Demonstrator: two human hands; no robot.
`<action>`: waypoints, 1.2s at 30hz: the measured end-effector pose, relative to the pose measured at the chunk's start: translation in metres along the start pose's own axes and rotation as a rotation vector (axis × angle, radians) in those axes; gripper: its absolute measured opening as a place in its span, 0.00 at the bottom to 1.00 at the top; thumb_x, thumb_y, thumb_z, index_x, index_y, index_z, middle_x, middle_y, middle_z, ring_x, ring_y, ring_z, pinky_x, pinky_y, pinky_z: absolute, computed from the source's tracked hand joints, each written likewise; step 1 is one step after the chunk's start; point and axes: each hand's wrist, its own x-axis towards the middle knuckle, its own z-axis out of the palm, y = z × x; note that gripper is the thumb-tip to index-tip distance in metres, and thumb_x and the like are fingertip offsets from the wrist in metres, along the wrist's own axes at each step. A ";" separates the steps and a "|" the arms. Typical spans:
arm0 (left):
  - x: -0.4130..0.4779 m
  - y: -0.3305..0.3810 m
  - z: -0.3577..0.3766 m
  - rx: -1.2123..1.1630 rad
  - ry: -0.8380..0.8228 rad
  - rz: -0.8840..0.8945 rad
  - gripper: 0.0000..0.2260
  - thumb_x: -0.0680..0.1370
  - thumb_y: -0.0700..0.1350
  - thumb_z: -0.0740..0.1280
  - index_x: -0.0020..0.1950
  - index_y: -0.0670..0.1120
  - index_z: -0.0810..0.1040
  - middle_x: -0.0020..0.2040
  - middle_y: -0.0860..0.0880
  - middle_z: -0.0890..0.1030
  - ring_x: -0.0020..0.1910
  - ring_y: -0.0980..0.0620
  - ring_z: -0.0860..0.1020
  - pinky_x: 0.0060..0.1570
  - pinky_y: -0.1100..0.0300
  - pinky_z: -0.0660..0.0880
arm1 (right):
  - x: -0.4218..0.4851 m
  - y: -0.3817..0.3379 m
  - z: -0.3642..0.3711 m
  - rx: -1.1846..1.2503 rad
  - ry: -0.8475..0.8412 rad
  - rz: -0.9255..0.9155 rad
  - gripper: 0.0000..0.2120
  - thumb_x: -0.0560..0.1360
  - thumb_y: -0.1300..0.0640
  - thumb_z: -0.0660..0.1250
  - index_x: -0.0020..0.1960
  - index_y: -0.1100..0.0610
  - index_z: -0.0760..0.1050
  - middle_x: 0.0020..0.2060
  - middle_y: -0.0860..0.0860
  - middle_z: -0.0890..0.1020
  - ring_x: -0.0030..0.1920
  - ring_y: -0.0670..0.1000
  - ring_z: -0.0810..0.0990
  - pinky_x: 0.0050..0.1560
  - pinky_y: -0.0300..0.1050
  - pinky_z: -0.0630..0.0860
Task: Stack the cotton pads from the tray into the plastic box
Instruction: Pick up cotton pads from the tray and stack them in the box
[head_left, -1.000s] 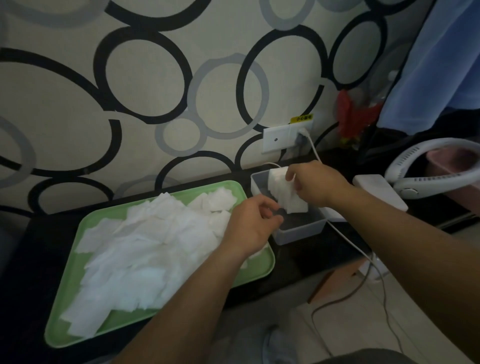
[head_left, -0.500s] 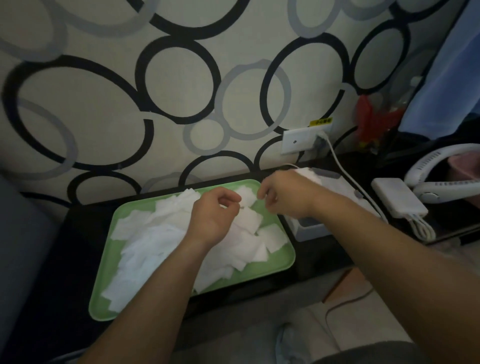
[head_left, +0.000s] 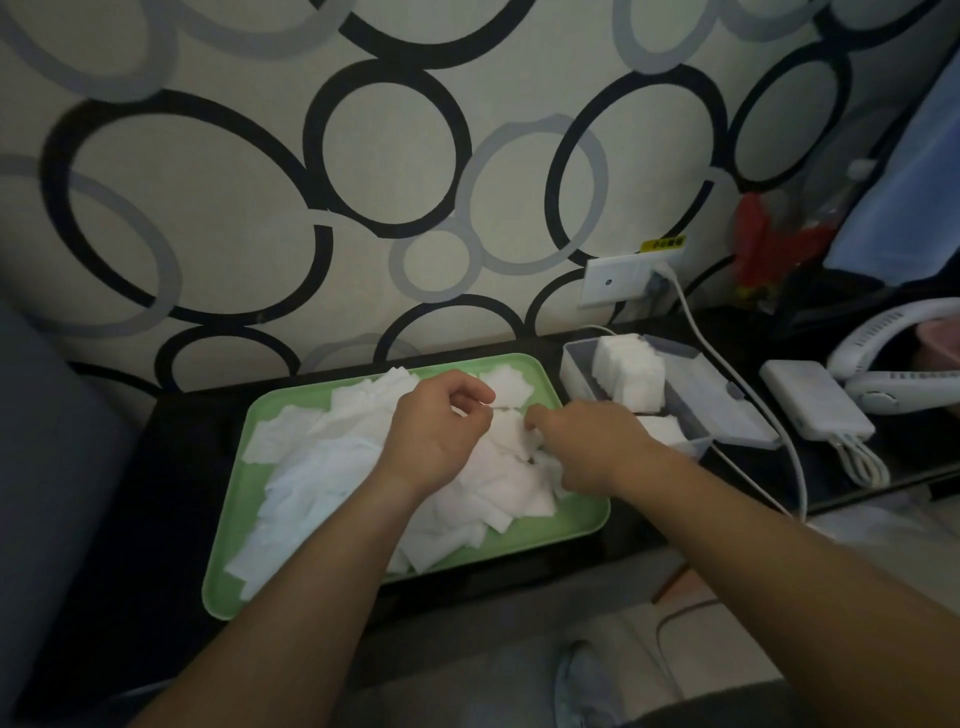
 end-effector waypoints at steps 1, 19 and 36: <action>0.000 0.000 0.000 -0.008 -0.004 -0.004 0.06 0.76 0.42 0.70 0.47 0.53 0.82 0.44 0.55 0.82 0.40 0.57 0.78 0.35 0.75 0.71 | -0.003 0.002 -0.002 0.049 0.009 0.004 0.27 0.73 0.58 0.69 0.70 0.51 0.64 0.55 0.53 0.79 0.54 0.56 0.79 0.48 0.51 0.78; -0.008 0.012 0.010 -0.439 -0.231 -0.087 0.06 0.78 0.42 0.72 0.53 0.45 0.83 0.46 0.48 0.87 0.42 0.55 0.84 0.38 0.62 0.80 | -0.010 0.017 -0.012 1.270 0.276 -0.051 0.23 0.64 0.60 0.81 0.55 0.50 0.78 0.45 0.56 0.83 0.46 0.57 0.84 0.49 0.55 0.82; -0.005 0.005 -0.010 -0.648 -0.093 -0.306 0.07 0.81 0.43 0.68 0.55 0.44 0.83 0.50 0.45 0.85 0.48 0.50 0.84 0.39 0.62 0.81 | -0.017 0.015 -0.030 1.935 0.164 0.018 0.09 0.76 0.68 0.66 0.54 0.61 0.79 0.48 0.56 0.84 0.49 0.54 0.84 0.47 0.47 0.83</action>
